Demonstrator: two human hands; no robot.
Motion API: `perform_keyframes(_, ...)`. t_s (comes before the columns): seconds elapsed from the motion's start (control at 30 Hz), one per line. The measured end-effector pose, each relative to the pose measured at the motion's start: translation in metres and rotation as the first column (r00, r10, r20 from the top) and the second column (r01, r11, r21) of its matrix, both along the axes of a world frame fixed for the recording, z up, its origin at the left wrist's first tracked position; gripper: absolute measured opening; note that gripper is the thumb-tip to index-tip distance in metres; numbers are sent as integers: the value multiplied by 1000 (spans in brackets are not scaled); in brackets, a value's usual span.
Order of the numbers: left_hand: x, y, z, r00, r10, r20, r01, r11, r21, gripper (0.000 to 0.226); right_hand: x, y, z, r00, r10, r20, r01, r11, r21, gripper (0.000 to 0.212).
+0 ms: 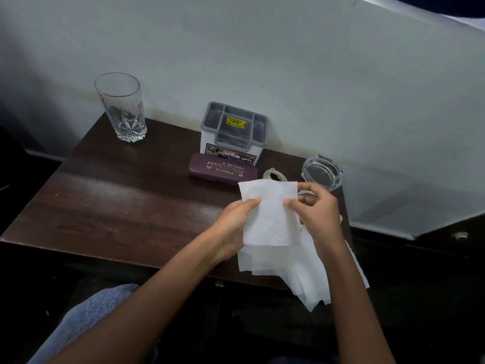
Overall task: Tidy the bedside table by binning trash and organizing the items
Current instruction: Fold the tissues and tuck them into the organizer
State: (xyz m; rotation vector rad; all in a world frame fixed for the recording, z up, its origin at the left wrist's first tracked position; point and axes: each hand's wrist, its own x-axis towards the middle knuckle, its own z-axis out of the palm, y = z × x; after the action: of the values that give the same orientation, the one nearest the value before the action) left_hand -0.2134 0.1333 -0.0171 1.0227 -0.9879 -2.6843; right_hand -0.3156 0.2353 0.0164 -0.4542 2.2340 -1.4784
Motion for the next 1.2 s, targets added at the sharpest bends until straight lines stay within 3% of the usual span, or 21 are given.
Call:
perform_keyframes(0.2, -1, 0, 2, 999, 48, 25, -50, 995, 83, 23, -3, 3, 2, 1000, -1, 18, 1, 1000, 18, 24)
perform_keyframes(0.43, -1, -3, 4, 995, 93, 32, -97, 979, 182, 25, -13, 18, 13, 981, 25, 194, -26, 1000, 4, 24)
perform_keyframes(0.67, -1, -2, 7, 990, 134, 33, -138, 968, 210, 28, -12, 17, 10, 976, 84, 203, -104, 990, 93, 35)
perform_keyframes(1.03, -1, -4, 6, 974, 221, 56, -228, 947, 228, 35, -17, 21, 8, 957, 138, 255, -176, 975, 133, 26)
perform_keyframes(1.1, -1, -4, 5, 973, 226, 48, -231, 950, 210, 29, -28, 27, -3, 985, -12, 173, -16, 987, 157, 18)
perform_keyframes(1.2, 0, -3, 3, 977, 207, 53, -213, 960, 179, 19, -51, 45, -32, 963, -214, -166, 260, 903, 342, 24)
